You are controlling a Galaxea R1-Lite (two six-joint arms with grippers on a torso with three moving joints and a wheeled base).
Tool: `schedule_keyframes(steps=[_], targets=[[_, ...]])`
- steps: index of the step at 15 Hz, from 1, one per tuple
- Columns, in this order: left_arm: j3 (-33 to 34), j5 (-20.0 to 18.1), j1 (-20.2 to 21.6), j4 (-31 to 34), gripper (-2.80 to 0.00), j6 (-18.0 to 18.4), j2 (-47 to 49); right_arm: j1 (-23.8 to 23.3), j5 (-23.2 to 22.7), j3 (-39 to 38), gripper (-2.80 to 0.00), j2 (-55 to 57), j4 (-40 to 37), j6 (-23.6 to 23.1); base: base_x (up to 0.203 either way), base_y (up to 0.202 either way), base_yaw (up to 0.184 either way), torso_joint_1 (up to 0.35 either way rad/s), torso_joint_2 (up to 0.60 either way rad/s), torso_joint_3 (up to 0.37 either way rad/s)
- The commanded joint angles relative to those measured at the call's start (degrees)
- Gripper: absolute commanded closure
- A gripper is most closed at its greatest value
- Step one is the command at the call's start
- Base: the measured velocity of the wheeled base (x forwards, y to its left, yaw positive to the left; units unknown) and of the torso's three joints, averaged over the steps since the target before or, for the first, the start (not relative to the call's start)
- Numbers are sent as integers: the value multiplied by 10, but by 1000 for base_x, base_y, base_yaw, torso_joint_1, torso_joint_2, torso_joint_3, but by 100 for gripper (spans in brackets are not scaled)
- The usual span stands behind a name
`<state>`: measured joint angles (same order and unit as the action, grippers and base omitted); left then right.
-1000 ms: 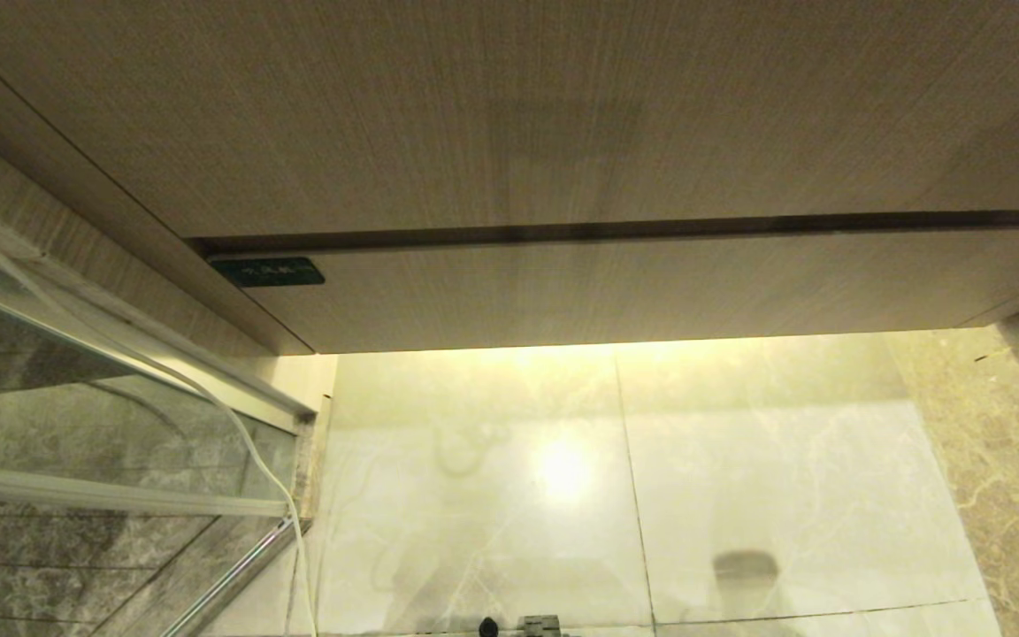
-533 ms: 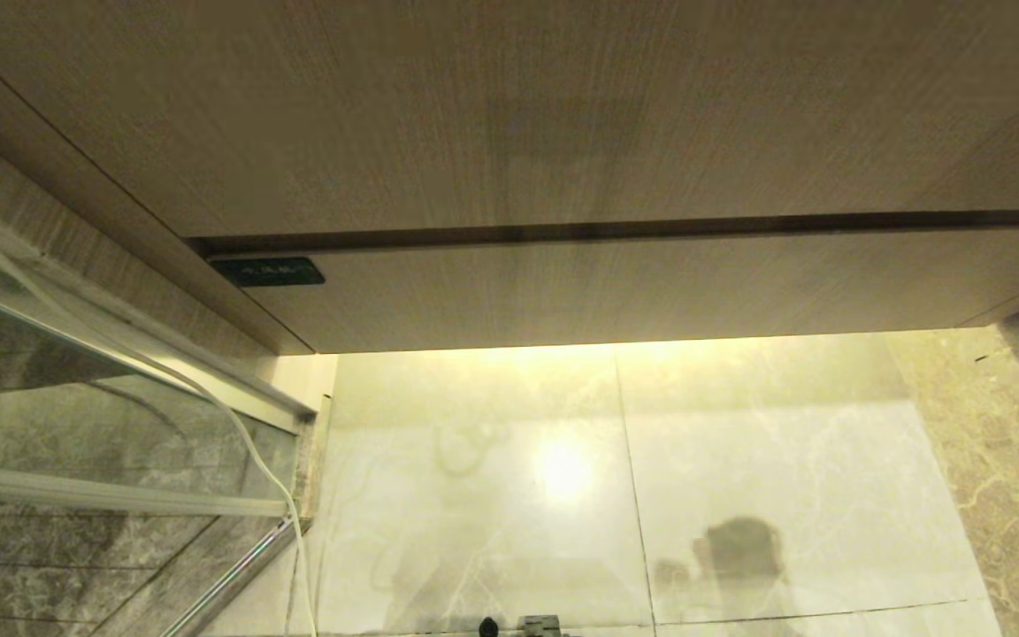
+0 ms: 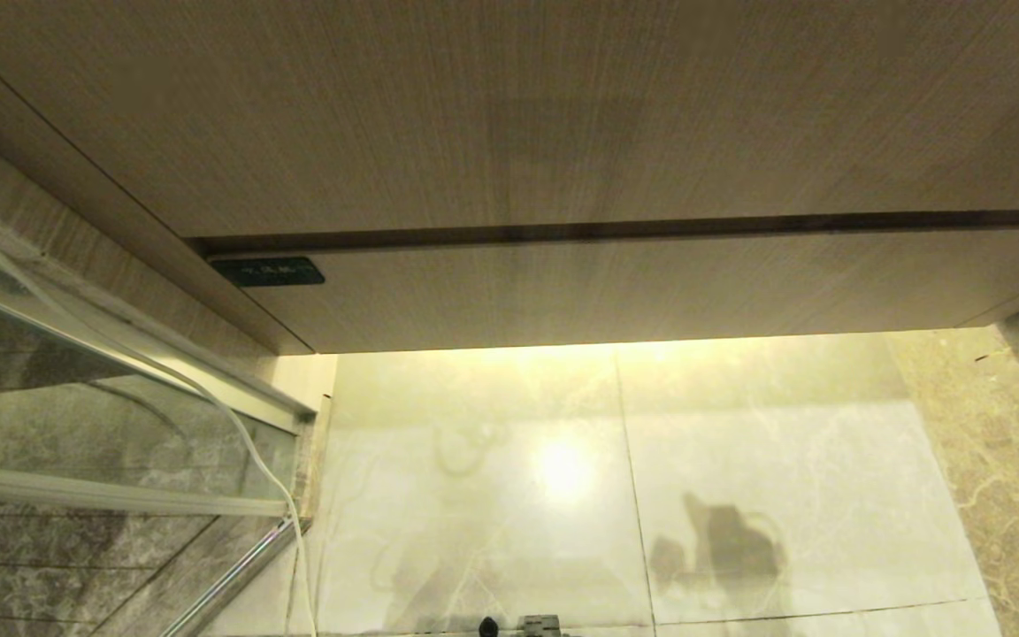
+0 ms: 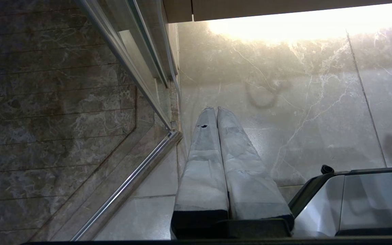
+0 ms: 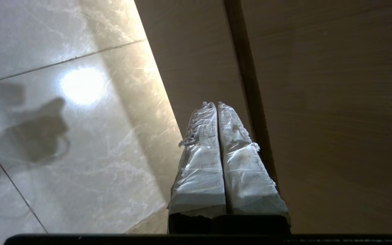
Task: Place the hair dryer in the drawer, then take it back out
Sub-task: Pull open the drawer
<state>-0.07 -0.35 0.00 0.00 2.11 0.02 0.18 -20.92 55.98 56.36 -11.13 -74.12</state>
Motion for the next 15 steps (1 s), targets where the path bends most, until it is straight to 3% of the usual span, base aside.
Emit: schedule_keyframes(steps=[1, 7, 12, 15], targets=[[1, 0, 0, 0, 0, 0, 0, 4, 0, -2, 0, -15, -2, -6, 0, 0, 0, 0, 0, 0], [0, 0, 0, 0, 0, 0, 0, 15, -3, 7, 0, 3, -2, -3, 0, 0, 0, 0, 0, 0], [0, 0, 0, 0, 0, 0, 0, 10, 13, 9, 0, 9, -71, 3, 0, 0, 0, 0, 0, 0], [0, 0, 0, 0, 0, 0, 0, 12, 7, -6, 0, 7, -69, -1, 0, 0, 0, 0, 0, 0]])
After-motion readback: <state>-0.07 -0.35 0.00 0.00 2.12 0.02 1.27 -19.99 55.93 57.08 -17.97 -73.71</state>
